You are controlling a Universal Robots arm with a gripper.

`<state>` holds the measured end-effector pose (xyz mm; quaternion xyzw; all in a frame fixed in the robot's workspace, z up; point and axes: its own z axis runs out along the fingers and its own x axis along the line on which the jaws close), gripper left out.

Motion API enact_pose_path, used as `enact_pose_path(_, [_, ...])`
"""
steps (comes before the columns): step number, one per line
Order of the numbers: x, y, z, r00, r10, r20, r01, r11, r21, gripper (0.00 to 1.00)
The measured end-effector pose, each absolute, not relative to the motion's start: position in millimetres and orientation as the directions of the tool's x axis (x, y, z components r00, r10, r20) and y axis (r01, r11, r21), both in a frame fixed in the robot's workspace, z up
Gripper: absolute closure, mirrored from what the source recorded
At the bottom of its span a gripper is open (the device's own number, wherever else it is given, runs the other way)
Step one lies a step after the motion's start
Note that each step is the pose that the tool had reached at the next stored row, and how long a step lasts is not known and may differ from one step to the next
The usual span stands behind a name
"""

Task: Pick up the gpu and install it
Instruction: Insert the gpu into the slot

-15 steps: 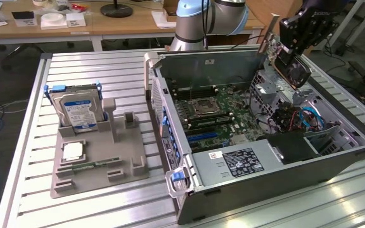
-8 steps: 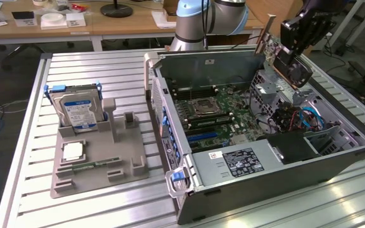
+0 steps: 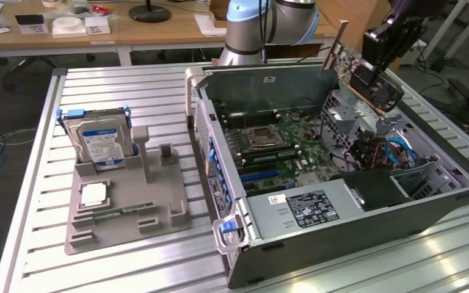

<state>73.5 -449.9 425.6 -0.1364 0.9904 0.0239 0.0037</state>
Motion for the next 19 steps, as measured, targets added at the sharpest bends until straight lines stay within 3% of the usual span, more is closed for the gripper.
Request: enact_pose_path(19, [73.4, -449.3, 423.3, -0.875, -0.484, -0.014, -0.484, 0.874, 0.046, 0.73])
